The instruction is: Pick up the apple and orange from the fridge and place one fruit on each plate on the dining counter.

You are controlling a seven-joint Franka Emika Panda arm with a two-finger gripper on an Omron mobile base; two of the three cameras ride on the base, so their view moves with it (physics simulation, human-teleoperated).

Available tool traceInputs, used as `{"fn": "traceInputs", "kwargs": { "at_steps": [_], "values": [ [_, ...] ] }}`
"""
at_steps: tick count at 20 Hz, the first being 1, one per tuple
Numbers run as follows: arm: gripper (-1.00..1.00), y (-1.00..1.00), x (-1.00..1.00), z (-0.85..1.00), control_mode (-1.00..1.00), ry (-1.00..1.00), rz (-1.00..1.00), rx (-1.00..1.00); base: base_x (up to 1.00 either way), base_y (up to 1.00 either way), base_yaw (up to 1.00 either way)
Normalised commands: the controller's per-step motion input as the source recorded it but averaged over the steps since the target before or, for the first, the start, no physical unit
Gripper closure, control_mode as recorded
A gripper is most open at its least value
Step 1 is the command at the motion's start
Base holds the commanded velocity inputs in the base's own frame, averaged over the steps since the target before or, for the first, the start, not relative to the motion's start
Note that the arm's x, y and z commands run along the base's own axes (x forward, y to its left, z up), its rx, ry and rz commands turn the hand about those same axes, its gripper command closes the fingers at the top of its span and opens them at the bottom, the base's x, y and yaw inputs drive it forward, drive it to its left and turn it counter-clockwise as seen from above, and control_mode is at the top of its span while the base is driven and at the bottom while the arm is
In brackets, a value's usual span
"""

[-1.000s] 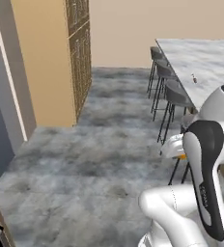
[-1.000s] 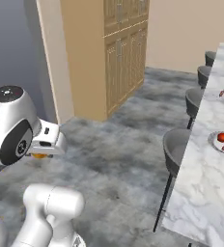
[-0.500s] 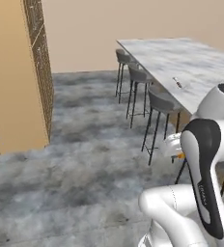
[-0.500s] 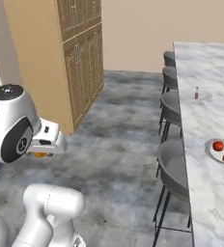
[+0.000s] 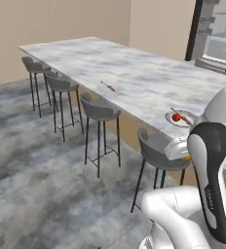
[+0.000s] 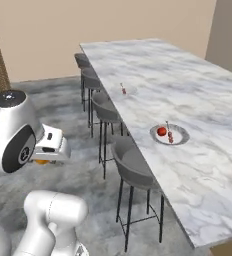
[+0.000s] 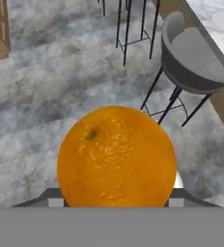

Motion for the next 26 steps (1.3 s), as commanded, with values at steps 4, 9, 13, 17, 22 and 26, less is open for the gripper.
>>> {"fn": "traceInputs", "kwargs": {
  "at_steps": [4,9,13,17,22,26],
  "values": [
    [1.0,0.0,0.0,0.0,1.0,0.0,0.0,0.0,1.0,1.0,-0.43],
    [1.0,0.0,0.0,0.0,1.0,0.0,0.0,0.0,1.0,1.0,-0.45],
    [1.0,0.0,0.0,0.0,1.0,0.0,0.0,0.0,1.0,1.0,-0.47],
    [1.0,0.0,0.0,0.0,1.0,0.0,0.0,0.0,1.0,1.0,-0.44],
    [1.0,0.0,0.0,0.0,1.0,0.0,0.0,0.0,1.0,1.0,-0.4],
    [1.0,0.0,0.0,0.0,1.0,0.0,0.0,0.0,1.0,1.0,-0.47]
  ]
}}
